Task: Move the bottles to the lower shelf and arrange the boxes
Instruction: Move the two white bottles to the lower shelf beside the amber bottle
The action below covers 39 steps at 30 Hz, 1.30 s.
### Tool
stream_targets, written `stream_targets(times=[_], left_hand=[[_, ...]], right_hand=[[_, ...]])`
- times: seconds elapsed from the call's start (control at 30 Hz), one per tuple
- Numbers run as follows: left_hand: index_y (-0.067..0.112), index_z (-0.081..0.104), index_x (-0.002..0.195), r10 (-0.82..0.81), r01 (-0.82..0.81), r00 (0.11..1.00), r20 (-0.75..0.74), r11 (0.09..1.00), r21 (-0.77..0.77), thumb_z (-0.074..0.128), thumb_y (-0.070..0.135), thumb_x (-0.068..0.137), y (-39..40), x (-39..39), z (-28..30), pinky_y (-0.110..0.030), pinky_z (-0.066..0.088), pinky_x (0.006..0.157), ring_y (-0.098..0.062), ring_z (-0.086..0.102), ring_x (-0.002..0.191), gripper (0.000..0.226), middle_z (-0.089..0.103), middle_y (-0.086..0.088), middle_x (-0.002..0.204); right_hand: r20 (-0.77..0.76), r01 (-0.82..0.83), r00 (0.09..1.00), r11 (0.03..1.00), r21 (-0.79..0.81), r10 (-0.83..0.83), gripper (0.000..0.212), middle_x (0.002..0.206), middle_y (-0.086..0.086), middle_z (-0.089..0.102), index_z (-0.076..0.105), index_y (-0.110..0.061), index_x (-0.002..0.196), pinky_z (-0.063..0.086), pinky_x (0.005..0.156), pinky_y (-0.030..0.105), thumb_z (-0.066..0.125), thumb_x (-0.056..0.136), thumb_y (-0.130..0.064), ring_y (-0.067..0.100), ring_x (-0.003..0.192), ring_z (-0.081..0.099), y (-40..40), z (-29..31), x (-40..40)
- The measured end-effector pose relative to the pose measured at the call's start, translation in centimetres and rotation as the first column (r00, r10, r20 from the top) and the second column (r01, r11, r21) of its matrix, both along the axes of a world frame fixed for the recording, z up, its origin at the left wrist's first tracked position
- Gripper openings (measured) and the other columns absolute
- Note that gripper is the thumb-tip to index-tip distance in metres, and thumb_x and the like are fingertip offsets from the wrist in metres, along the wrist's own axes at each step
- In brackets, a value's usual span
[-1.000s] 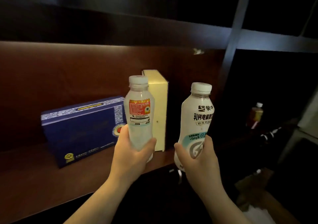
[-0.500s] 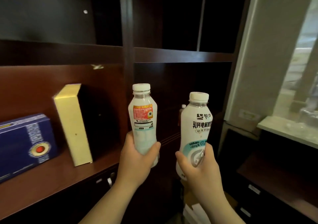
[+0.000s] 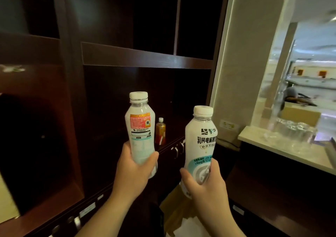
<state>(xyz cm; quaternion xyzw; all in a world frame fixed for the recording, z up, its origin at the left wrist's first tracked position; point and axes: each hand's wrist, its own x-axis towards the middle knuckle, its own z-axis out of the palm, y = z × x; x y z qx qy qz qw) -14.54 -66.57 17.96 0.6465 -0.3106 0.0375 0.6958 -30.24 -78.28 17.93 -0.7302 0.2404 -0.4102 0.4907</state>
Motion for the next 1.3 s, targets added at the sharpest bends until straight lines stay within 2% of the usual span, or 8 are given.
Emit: stream_targets(times=[0.23,0.37,0.5,0.73,0.87,0.93,1.13,1.3], left_hand=[[0.057,0.047,0.109,0.004,-0.003,0.999,-0.049,1.000,0.024,0.080,0.049,0.069,-5.5,10.9,-1.3,-0.009,0.052,0.061,0.005,0.063,0.098,0.052,0.064,0.014,0.109],[0.054,0.046,0.111,0.057,-0.052,0.997,-0.060,0.995,0.087,0.077,0.049,0.073,-6.8,17.1,-2.1,-0.008,0.051,0.060,0.006,0.063,0.095,0.049,0.064,0.015,0.109],[0.058,0.047,0.107,0.122,-0.111,0.989,-0.078,0.985,0.135,0.076,0.052,0.075,-7.6,21.5,-3.3,-0.009,0.051,0.059,0.011,0.061,0.094,0.043,0.066,0.015,0.105],[0.048,0.046,0.117,0.330,-0.303,0.939,-0.101,0.928,0.215,0.071,0.062,0.067,-11.2,27.2,-7.4,-0.024,0.054,0.071,0.005,0.063,0.093,0.058,0.064,0.015,0.107],[0.048,0.042,0.124,0.411,-0.364,0.890,-0.197,0.901,0.235,0.075,0.053,0.073,-15.1,29.8,-11.5,-0.014,0.053,0.063,0.007,0.062,0.094,0.060,0.062,0.016,0.112],[0.049,0.041,0.123,0.465,-0.410,0.859,-0.216,0.876,0.254,0.075,0.051,0.075,-17.0,30.9,-13.6,-0.019,0.053,0.072,0.001,0.063,0.098,0.059,0.061,0.014,0.115],[0.037,0.044,0.134,0.503,-0.435,0.824,-0.262,0.856,0.279,0.074,0.050,0.074,-21.2,32.5,-20.0,-0.043,0.058,0.090,-0.009,0.062,0.114,0.069,0.060,0.010,0.124],[0.039,0.047,0.128,0.562,-0.485,0.787,-0.254,0.818,0.307,0.072,0.054,0.072,-22.4,32.8,-22.6,-0.042,0.059,0.087,-0.006,0.065,0.107,0.063,0.063,0.010,0.117]], right_hand=[[-0.023,0.000,1.000,1.000,-0.018,-0.001,0.046,0.090,-0.014,0.070,0.051,-0.042,0.103,0.052,0.061,0.011,0.085,0.073,-0.036,-0.009,0.085,0.066,-5.1,-0.7,11.0],[-0.009,-0.043,0.999,0.999,0.008,0.044,0.044,0.098,-0.035,0.064,0.052,-0.040,0.105,0.052,0.063,0.010,0.084,0.075,-0.036,-0.010,0.088,0.065,-7.0,-2.3,17.9],[-0.014,-0.096,0.995,0.995,0.021,0.096,0.045,0.103,-0.039,0.062,0.050,-0.045,0.105,0.050,0.063,0.007,0.083,0.074,-0.040,-0.012,0.092,0.063,-8.7,-3.8,24.0],[-0.048,-0.248,0.967,0.968,0.033,0.250,0.046,0.102,-0.045,0.058,0.047,-0.048,0.103,0.045,0.062,0.002,0.083,0.075,-0.043,-0.018,0.091,0.059,-14.2,-8.1,33.0],[-0.059,-0.371,0.926,0.928,0.042,0.373,0.045,0.102,-0.017,0.065,0.050,-0.047,0.106,0.055,0.067,0.019,0.079,0.072,-0.047,0.003,0.097,0.064,-18.7,-12.4,38.2],[-0.123,-0.392,0.913,0.920,-0.012,0.388,0.058,0.109,-0.010,0.053,0.052,-0.033,0.117,0.054,0.082,0.034,0.076,0.068,-0.052,0.012,0.108,0.053,-20.5,-14.6,40.4],[-0.169,-0.508,0.851,0.861,-0.031,0.497,0.061,0.113,-0.018,0.045,0.054,-0.019,0.130,0.051,0.096,0.048,0.083,0.077,-0.031,0.018,0.116,0.051,-24.7,-20.6,45.0],[-0.139,-0.530,0.840,0.848,0.000,0.525,0.057,0.111,-0.019,0.047,0.057,-0.023,0.125,0.055,0.091,0.045,0.080,0.076,-0.038,0.012,0.110,0.058,-26.2,-22.6,46.8]])
